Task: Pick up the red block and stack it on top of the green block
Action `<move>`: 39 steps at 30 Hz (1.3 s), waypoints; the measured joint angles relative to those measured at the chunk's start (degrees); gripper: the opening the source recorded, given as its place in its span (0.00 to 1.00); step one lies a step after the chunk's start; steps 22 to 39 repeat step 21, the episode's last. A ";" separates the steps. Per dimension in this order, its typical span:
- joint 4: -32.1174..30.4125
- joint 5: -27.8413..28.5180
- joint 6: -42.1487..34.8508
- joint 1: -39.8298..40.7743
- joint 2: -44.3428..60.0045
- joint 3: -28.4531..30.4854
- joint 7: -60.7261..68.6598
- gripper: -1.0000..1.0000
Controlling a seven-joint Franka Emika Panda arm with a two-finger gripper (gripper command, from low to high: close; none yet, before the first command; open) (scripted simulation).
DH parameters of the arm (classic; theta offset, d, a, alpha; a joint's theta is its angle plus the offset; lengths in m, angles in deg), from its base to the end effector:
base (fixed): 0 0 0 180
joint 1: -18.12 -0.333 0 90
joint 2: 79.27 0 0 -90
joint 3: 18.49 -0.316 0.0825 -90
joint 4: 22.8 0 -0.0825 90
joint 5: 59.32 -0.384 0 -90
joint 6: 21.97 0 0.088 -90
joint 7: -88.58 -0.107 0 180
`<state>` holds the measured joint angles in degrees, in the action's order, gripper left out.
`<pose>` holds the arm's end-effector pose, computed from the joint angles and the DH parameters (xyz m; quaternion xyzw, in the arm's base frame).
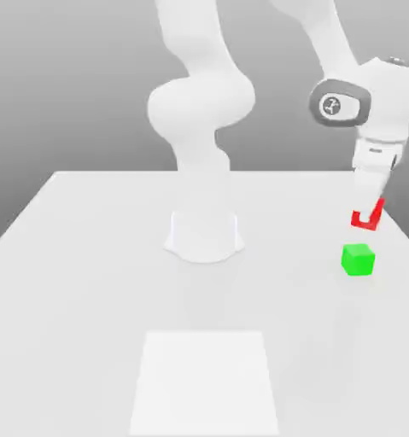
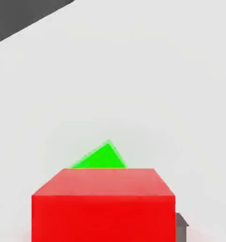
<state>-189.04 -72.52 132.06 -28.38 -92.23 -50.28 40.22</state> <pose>0.0915 0.3295 0.2376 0.9886 0.1504 0.0068 0.0077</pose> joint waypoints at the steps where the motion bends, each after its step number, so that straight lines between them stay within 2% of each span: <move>1: -0.02 1.03 0.54 0.55 0.64 -0.38 -0.71 0.00; 10: -0.06 10.95 5.20 5.74 6.67 -2.97 -7.50 0.00; 21: 0.25 21.32 10.10 8.73 13.13 -2.89 -14.70 0.00; 39: 0.25 21.32 10.10 8.73 13.13 -2.89 -14.70 0.00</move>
